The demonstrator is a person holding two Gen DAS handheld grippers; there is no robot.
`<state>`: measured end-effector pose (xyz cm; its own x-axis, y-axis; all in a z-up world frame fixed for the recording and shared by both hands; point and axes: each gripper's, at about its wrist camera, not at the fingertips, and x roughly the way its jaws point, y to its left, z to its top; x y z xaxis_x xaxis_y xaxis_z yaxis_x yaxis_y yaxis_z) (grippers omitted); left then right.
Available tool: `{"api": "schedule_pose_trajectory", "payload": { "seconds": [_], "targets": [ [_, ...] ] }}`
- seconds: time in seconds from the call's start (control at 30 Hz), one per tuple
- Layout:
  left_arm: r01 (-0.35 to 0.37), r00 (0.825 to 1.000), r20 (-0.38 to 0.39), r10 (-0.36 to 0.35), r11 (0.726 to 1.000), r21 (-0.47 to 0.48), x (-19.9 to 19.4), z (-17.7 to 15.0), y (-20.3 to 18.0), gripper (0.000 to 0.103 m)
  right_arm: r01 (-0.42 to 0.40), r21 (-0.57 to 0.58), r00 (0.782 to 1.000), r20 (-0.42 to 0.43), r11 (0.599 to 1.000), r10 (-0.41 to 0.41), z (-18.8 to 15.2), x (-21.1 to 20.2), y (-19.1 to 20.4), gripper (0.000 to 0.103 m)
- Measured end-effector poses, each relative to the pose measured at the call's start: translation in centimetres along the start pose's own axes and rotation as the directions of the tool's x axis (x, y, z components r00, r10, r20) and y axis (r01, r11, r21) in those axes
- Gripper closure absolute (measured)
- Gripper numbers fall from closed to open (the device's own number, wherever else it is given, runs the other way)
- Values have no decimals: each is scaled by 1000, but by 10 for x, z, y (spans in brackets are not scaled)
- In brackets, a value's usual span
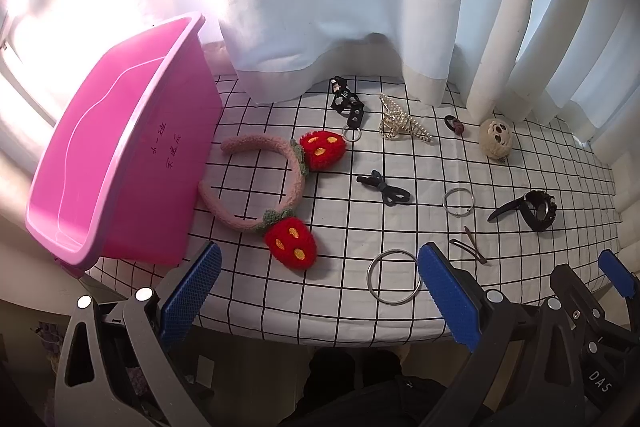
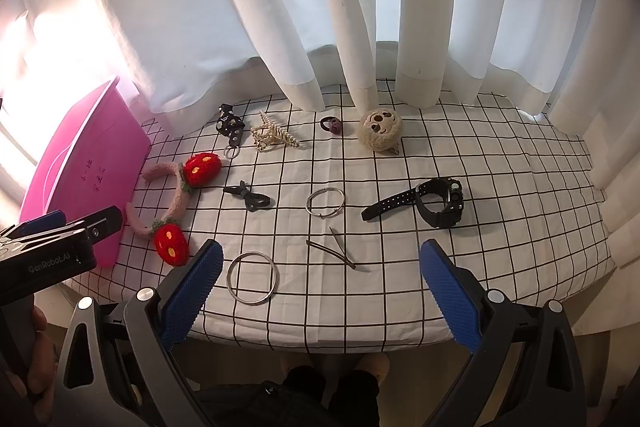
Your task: Organize jewelry
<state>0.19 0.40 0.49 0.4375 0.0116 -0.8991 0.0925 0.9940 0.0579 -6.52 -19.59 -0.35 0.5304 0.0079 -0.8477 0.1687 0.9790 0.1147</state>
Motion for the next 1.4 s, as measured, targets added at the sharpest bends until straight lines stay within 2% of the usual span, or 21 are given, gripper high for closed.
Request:
{"api": "schedule_pose_trajectory", "payload": {
  "seconds": [0.9, 1.17, 1.4],
  "targets": [
    [-4, 1000, -2, 4, 1000, -2, -2, -5, -2, 6, -15, 4, 1000, -1, 1000, 15, -3, -1, -3, 9],
    [-2, 1000, -15, 2, 1000, -18, 5, -14, 5, 6, -21, 3, 1000, -15, 1000, 21, -9, 4, -8, 9],
    [1, 999, -39, -4, 997, -72, 31, -41, 27, 6, -54, 20, 997, -62, 998, 55, -30, 30, -25, 9]
  ]
}}
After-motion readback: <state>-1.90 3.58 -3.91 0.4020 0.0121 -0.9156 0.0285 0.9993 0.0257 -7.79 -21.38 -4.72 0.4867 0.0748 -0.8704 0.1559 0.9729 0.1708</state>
